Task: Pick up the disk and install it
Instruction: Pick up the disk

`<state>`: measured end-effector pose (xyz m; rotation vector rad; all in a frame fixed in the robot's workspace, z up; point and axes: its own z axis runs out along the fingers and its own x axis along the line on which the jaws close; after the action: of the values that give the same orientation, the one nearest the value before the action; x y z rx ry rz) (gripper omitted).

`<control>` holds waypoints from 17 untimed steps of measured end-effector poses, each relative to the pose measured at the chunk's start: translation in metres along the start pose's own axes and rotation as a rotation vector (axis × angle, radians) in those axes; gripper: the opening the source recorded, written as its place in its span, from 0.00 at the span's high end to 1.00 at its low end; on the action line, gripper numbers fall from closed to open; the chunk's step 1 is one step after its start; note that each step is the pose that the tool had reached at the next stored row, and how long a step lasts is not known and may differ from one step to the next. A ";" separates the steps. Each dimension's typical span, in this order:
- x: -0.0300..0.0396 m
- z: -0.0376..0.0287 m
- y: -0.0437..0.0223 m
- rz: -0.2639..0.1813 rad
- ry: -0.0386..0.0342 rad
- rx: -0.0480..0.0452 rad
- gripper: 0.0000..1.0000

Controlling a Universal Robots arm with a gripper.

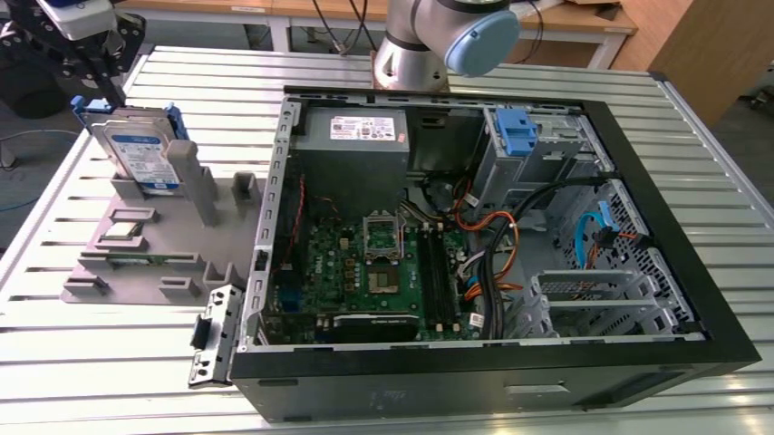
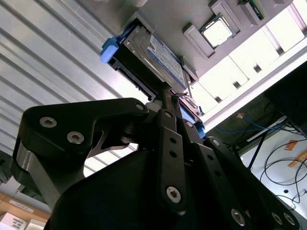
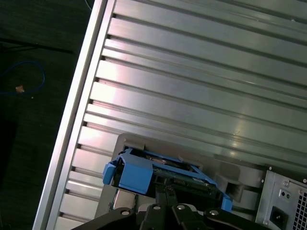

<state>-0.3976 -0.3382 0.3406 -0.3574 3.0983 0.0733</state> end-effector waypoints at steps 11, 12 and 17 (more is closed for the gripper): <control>0.0000 0.0000 0.0000 -0.013 0.0005 -0.0003 0.89; 0.0000 0.0000 0.0000 -0.016 0.0007 -0.0004 0.89; 0.0000 0.0000 0.0000 -0.021 0.0010 -0.0006 0.89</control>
<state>-0.3976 -0.3382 0.3406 -0.3905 3.0948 0.0736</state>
